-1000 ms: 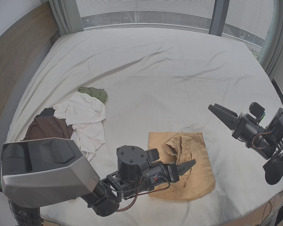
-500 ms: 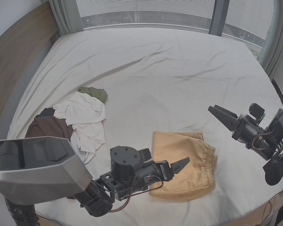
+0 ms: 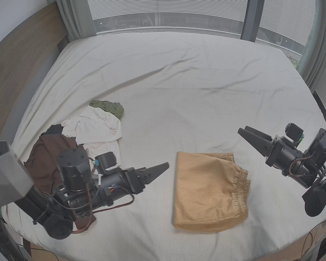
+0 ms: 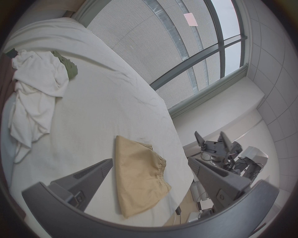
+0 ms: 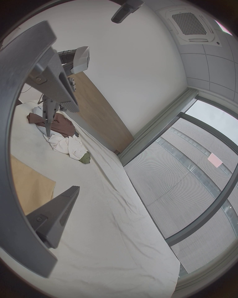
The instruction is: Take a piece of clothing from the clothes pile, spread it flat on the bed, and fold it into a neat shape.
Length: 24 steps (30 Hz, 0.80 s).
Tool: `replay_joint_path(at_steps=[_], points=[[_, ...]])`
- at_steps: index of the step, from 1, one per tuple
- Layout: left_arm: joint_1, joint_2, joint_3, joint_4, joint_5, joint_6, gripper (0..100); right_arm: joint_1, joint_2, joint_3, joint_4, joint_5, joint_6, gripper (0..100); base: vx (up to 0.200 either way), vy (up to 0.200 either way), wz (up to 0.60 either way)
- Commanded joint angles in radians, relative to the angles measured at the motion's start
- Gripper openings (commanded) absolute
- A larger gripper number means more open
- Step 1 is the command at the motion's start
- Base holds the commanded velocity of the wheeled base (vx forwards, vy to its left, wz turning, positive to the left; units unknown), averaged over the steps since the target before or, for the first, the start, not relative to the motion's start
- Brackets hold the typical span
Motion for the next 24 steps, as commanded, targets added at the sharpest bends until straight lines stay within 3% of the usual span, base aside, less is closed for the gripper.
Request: replay_joint_path(at_steps=[1,7,14,18,24], points=[[0.051,-0.141,0.114,0.007,-0.070,0.021,100,-0.005,0.027,0.038,-0.001,0.000,-0.026,100,0.000,0.000,0.00],[0.054,-0.140,0.174,0.000,-0.082,0.127,100,-0.010,0.063,0.078,0.008,0.000,-0.087,100,0.000,0.000,0.00],[0.106,-0.103,0.252,-0.002,-0.082,0.236,100,-0.111,0.138,0.116,0.109,0.000,-0.333,100,0.000,0.000,0.00],[0.114,-0.051,0.267,-0.029,-0.080,0.290,100,-0.162,0.145,0.116,0.170,0.000,-0.350,100,0.000,0.000,0.00],[0.114,0.031,0.306,-0.135,-0.080,0.298,100,-0.234,0.146,0.147,0.279,0.000,-0.408,100,0.000,0.000,0.00]])
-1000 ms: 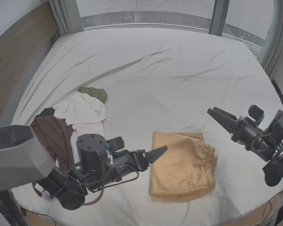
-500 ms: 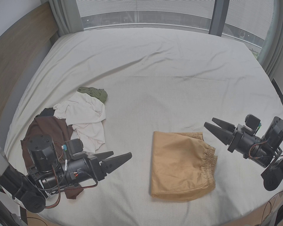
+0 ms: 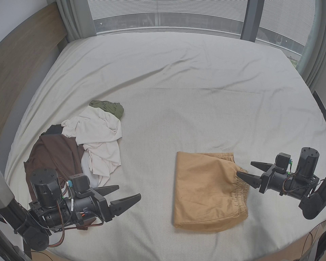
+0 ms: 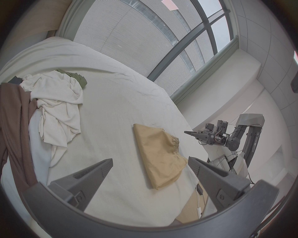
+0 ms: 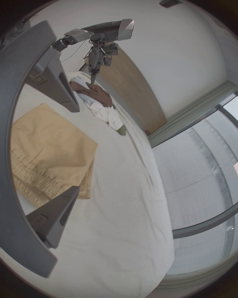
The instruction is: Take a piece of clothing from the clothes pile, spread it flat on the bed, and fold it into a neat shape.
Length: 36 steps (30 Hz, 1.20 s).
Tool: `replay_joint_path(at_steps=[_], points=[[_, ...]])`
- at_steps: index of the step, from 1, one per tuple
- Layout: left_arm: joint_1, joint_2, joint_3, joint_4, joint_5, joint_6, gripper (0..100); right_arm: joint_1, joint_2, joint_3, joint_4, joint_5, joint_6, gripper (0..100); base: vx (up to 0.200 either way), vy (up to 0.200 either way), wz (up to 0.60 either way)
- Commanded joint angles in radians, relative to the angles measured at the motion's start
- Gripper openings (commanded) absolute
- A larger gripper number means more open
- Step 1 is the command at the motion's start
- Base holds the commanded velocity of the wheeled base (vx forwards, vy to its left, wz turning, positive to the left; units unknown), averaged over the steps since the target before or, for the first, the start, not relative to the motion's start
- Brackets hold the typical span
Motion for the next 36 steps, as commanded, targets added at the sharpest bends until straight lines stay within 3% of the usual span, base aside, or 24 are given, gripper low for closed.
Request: replay_joint_path(at_steps=[1,6,17,21,28,36], points=[[0.005,0.104,0.037,-0.068,0.003,0.002,100,-0.062,0.018,0.044,0.054,0.001,-0.052,100,0.000,0.000,0.00],[0.006,0.201,0.060,-0.184,0.009,0.016,100,-0.097,0.052,0.107,0.114,0.002,-0.163,100,0.000,0.000,0.00],[0.017,0.204,0.060,-0.180,0.003,0.054,100,-0.088,0.165,0.142,0.186,0.008,-0.164,100,0.000,0.000,0.00],[0.017,0.203,0.060,-0.181,0.003,0.054,100,-0.091,0.216,0.138,0.181,0.082,-0.150,100,0.000,0.000,0.00],[0.012,0.201,0.060,-0.181,0.001,0.054,100,-0.089,0.268,0.105,0.172,0.177,-0.025,100,0.000,0.000,0.00],[0.012,0.198,0.060,-0.181,0.001,0.054,100,-0.086,0.317,0.059,0.170,0.209,0.032,100,0.000,0.000,0.00]])
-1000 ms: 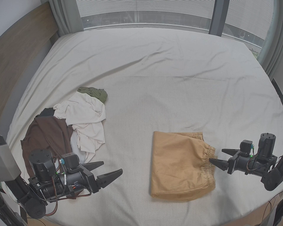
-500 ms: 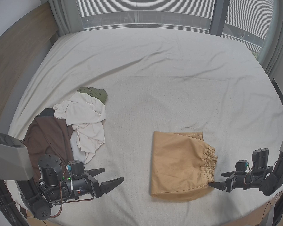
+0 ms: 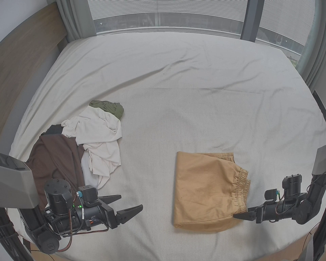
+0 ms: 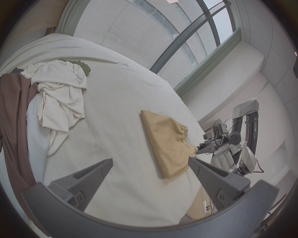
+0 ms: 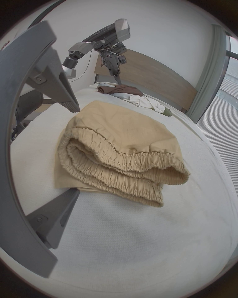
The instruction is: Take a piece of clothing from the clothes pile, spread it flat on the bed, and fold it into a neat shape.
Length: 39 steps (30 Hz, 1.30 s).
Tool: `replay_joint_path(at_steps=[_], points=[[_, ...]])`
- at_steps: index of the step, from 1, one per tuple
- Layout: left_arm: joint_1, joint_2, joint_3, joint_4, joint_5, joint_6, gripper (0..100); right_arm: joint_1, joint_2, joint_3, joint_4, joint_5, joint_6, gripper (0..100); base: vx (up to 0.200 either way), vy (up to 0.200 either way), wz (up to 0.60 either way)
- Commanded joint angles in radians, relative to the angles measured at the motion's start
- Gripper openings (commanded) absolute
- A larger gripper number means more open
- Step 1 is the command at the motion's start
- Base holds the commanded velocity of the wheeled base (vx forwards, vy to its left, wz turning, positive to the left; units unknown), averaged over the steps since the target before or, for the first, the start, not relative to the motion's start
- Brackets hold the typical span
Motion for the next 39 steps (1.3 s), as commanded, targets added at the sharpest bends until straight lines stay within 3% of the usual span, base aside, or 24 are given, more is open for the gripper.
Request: replay_joint_path(at_steps=[1,10,18,19,26,31,35,39], points=[[0.000,0.001,0.000,0.000,0.000,-0.001,100,0.006,0.041,-0.029,0.000,0.004,0.023,100,0.000,0.000,0.00],[-0.001,-0.002,-0.001,0.000,0.000,-0.001,100,0.044,0.046,-0.062,-0.003,0.004,0.091,100,0.000,0.000,0.00],[0.000,-0.018,0.000,0.000,-0.001,-0.002,100,0.073,0.054,-0.065,-0.006,-0.004,0.097,100,0.000,0.000,0.00],[0.000,-0.018,0.000,0.000,-0.001,-0.002,100,0.073,0.057,-0.065,-0.009,-0.004,0.097,0,0.000,0.000,0.00],[0.003,-0.019,-0.001,-0.002,-0.001,-0.004,100,0.090,0.083,-0.044,-0.110,-0.004,0.111,0,0.000,0.000,0.00],[0.008,-0.053,-0.008,0.000,-0.003,-0.014,100,0.164,0.043,-0.021,-0.245,0.002,0.203,0,0.000,0.000,0.00],[0.017,-0.068,-0.008,0.000,-0.004,-0.025,100,0.231,0.011,-0.016,-0.431,0.001,0.335,0,0.000,0.000,0.00],[0.037,-0.068,-0.009,0.000,-0.006,-0.025,100,0.291,-0.071,-0.076,-0.426,-0.002,0.416,0,0.000,0.000,0.00]])
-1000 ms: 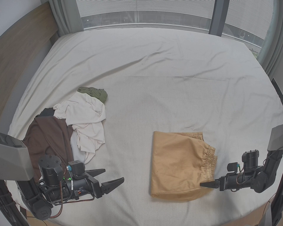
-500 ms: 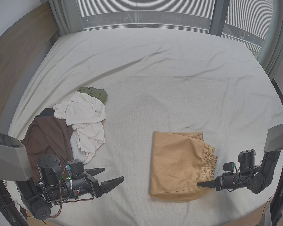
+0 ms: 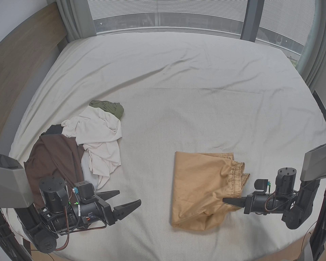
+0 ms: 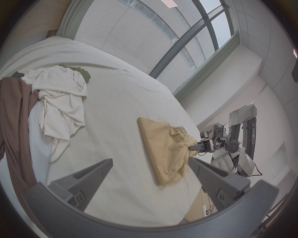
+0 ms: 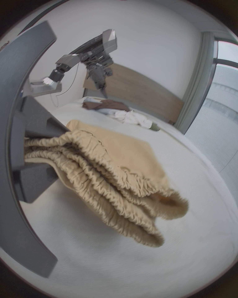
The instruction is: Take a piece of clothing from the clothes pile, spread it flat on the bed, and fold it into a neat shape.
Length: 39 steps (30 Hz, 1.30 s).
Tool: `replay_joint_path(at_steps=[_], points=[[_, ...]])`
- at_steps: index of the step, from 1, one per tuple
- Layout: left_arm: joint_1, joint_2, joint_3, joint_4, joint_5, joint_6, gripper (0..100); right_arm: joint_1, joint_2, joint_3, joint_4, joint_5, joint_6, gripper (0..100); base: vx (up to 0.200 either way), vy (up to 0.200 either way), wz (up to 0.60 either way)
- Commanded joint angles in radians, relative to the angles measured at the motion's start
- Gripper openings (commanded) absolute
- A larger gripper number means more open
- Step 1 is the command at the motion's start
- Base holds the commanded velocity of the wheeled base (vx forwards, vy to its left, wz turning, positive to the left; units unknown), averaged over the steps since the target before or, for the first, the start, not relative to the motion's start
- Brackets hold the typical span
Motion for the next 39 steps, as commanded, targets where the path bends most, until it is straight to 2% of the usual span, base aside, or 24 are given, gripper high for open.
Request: replay_joint_path(at_steps=[1,11,15,19,39], points=[[0.023,-0.018,-0.003,0.000,-0.002,-0.007,100,0.088,-0.113,-0.065,-0.008,-0.001,0.086,0,0.000,0.000,0.00],[0.026,-0.020,-0.007,0.000,-0.012,-0.030,100,0.136,-0.234,-0.204,0.026,-0.003,0.158,0,0.000,0.000,0.00],[0.026,-0.021,-0.008,0.000,-0.014,-0.039,100,0.136,-0.297,-0.265,0.087,-0.001,0.199,0,0.000,0.000,0.00],[0.026,-0.018,-0.008,0.000,-0.014,-0.041,100,0.136,-0.329,-0.353,0.195,-0.001,0.205,0,0.000,0.000,0.00],[0.022,-0.037,-0.005,-0.002,-0.014,-0.056,100,0.127,-0.243,-0.790,0.529,0.002,0.225,0,0.000,0.000,0.00]])
